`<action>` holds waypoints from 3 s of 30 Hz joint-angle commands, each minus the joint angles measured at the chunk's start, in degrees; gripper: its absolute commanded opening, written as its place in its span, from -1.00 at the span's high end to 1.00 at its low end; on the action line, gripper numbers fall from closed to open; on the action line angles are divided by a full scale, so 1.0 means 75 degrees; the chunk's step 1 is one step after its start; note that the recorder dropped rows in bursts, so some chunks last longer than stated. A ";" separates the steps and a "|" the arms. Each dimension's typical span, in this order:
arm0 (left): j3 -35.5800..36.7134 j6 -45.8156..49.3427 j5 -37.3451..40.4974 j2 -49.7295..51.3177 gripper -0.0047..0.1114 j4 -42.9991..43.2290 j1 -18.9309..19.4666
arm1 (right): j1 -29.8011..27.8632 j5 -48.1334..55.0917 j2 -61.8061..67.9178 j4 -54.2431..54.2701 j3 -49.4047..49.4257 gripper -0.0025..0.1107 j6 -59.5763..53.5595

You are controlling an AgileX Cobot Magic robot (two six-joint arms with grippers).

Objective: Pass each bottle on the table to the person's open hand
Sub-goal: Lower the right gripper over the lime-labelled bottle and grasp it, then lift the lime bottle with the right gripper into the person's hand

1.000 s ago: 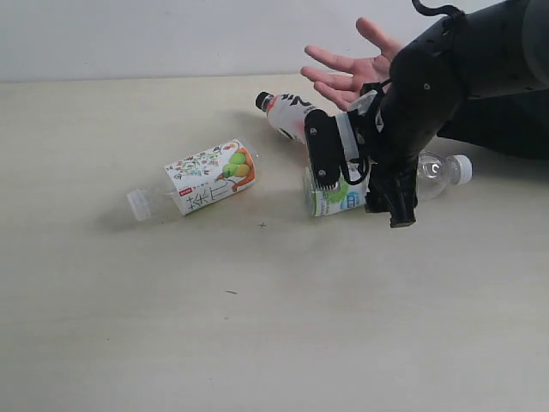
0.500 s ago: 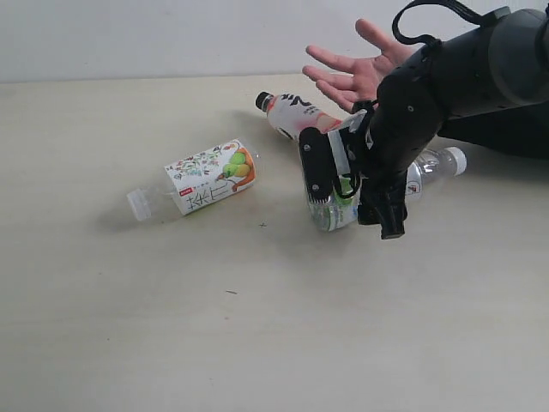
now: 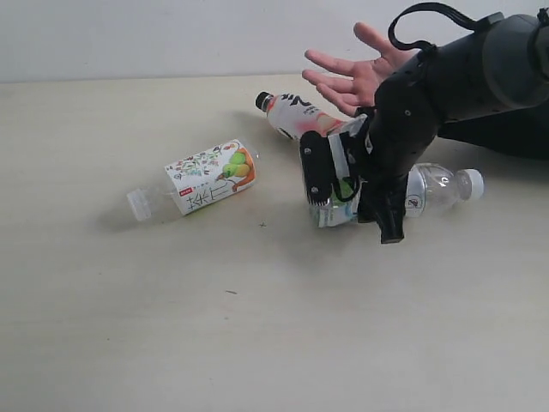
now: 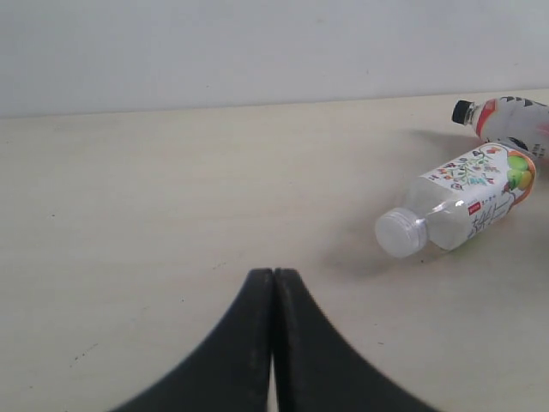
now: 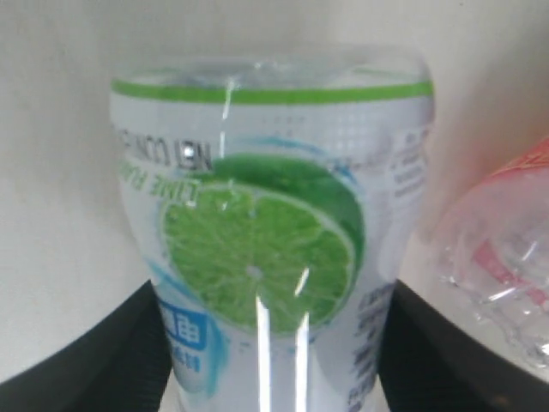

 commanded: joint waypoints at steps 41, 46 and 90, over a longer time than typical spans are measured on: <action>0.0025 -0.0031 -0.0056 -0.0037 0.88 0.0037 0.0019 | -0.0499 0.5322 0.1505 0.0692 -0.6451 0.96 0.7615; 0.0025 -0.0031 -0.0056 -0.0037 0.88 0.0037 0.0019 | -0.0499 0.5322 0.1604 0.0532 -0.6451 0.95 0.7775; 0.0025 -0.0031 -0.0056 -0.0037 0.88 0.0037 0.0019 | -0.0482 0.5322 0.1039 0.0205 -0.6451 -0.66 0.7571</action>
